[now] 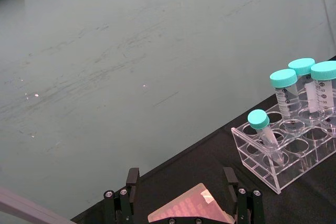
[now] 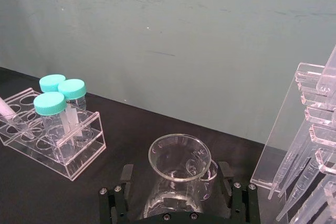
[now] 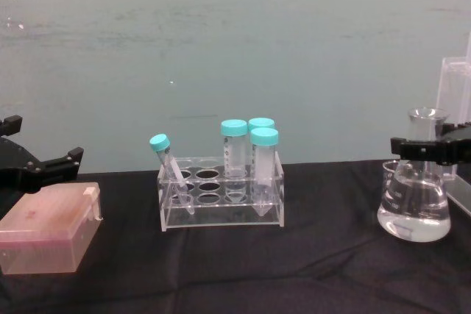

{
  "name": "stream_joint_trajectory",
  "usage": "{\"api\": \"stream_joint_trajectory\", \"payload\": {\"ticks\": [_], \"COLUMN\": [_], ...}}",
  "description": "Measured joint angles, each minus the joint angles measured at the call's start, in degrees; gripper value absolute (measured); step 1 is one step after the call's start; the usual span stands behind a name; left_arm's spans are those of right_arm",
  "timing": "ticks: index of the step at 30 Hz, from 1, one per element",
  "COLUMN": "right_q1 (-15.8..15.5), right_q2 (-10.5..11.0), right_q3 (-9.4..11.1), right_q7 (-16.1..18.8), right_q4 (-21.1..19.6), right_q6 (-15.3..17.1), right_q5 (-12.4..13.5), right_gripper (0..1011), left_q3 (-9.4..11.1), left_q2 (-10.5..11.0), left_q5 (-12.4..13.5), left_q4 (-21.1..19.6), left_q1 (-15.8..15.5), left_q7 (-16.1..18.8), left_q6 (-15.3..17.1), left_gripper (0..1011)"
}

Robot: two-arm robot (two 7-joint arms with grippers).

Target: Place the experimental apparatus aside using one hand.

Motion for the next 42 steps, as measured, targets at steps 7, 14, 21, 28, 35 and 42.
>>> {"api": "stream_joint_trajectory", "payload": {"ticks": [7,14,21,28,35,42], "right_q1": [-1.1,-2.5,-4.4,-6.4,-8.5,-10.3], "right_q2": [0.2,0.5,1.2,2.1,3.3,4.2], "right_q3": [0.3,1.1,1.9,2.7,3.7,4.7], "right_q7": [-0.5,-0.9,-1.0,-1.0,-1.2,-1.6], "right_q4": [-1.7,-3.9,-6.8,-9.6,-12.6,-14.5], "right_q6": [0.3,0.9,1.6,2.6,3.5,4.6], "right_q5": [-0.4,-0.4,0.1,0.9,1.7,2.5], "right_gripper": [1000,1000,1000,1000,1000,1000], "left_q3": [0.0,0.0,0.0,0.0,0.0,0.0], "left_q2": [0.0,0.0,0.0,0.0,0.0,0.0], "left_q5": [0.0,0.0,0.0,0.0,0.0,0.0], "left_q4": [0.0,0.0,0.0,0.0,0.0,0.0], "left_q1": [0.0,0.0,0.0,0.0,0.0,0.0], "left_q7": [0.0,0.0,0.0,0.0,0.0,0.0], "left_q6": [0.0,0.0,0.0,0.0,0.0,0.0], "left_gripper": [1000,1000,1000,1000,1000,1000]}}
